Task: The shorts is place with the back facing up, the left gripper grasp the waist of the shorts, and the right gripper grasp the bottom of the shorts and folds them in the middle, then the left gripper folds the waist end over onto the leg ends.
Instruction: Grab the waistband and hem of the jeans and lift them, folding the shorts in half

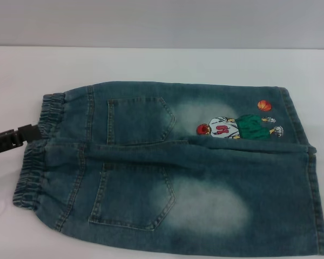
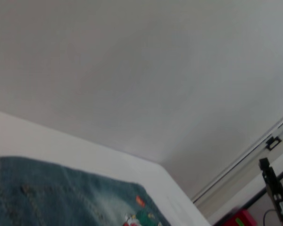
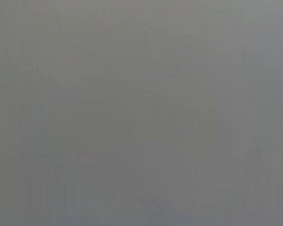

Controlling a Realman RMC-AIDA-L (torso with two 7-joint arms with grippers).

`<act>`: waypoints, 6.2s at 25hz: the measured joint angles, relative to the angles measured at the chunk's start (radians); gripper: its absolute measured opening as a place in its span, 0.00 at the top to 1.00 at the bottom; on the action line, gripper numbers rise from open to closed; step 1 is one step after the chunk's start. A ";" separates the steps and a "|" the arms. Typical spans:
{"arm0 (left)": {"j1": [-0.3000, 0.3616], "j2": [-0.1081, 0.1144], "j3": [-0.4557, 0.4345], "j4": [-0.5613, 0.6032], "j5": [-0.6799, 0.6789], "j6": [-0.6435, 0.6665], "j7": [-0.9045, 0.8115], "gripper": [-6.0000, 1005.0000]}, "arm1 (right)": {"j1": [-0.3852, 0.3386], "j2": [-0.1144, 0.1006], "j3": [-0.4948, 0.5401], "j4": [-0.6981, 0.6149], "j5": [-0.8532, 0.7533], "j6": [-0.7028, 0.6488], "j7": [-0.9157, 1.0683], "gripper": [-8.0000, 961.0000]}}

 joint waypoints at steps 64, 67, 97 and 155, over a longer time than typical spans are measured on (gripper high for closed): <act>0.004 -0.178 -0.687 -0.418 -0.135 0.009 0.903 0.24 | 0.042 0.000 -0.001 -0.024 -0.002 0.109 -0.010 0.48; 0.010 -0.182 -0.763 -0.521 -0.141 0.011 1.054 0.24 | 0.038 -0.001 -0.008 -0.036 -0.005 0.111 -0.011 0.48; 0.022 -0.186 -1.130 -0.671 -0.141 -0.154 1.604 0.24 | 0.152 0.000 -0.001 -0.080 -0.001 0.383 -0.071 0.48; -0.010 -0.180 -1.118 -0.658 -0.127 -0.183 1.610 0.24 | 0.183 0.006 -0.001 -0.063 0.001 0.383 -0.064 0.48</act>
